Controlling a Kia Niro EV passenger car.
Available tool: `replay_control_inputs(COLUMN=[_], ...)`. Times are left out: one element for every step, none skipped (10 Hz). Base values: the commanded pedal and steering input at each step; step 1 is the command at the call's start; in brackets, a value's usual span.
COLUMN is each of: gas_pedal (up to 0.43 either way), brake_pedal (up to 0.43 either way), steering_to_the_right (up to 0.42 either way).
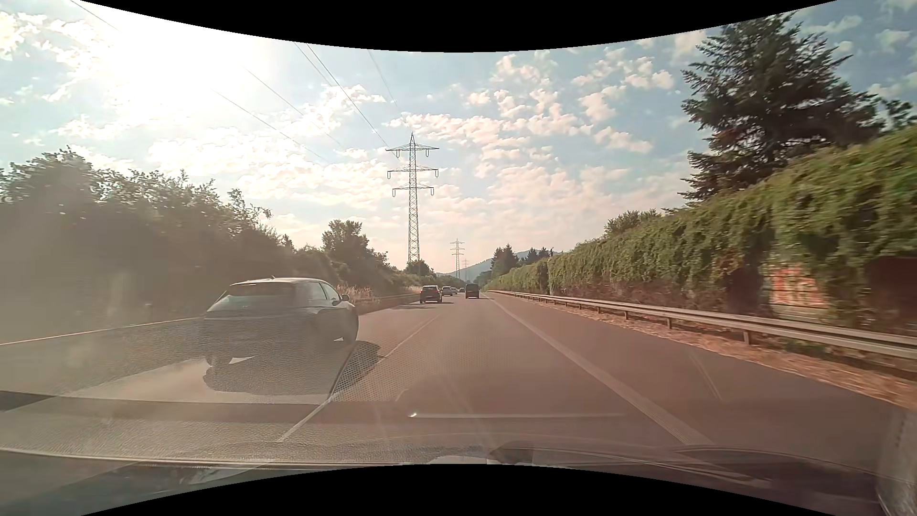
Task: Follow the waypoints while adhering to traffic rules and regulations
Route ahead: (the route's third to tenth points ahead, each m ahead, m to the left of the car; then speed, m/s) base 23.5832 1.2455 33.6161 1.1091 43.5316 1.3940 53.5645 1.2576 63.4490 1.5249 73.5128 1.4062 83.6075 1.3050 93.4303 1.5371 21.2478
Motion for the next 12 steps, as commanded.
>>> replay_control_inputs(gas_pedal=[0.177, 0.177, 0.177, 0.177, 0.177, 0.177, 0.177, 0.177, 0.177, 0.177, 0.177, 0.177], brake_pedal=[0.0, 0.0, 0.0, 0.0, 0.0, 0.0, 0.0, 0.0, 0.0, 0.0, 0.0, 0.0], steering_to_the_right=[0.0, 0.0, 0.0, 0.0, 0.0, 0.0, 0.0, 0.0, 0.0, 0.0, 0.0, 0.0])
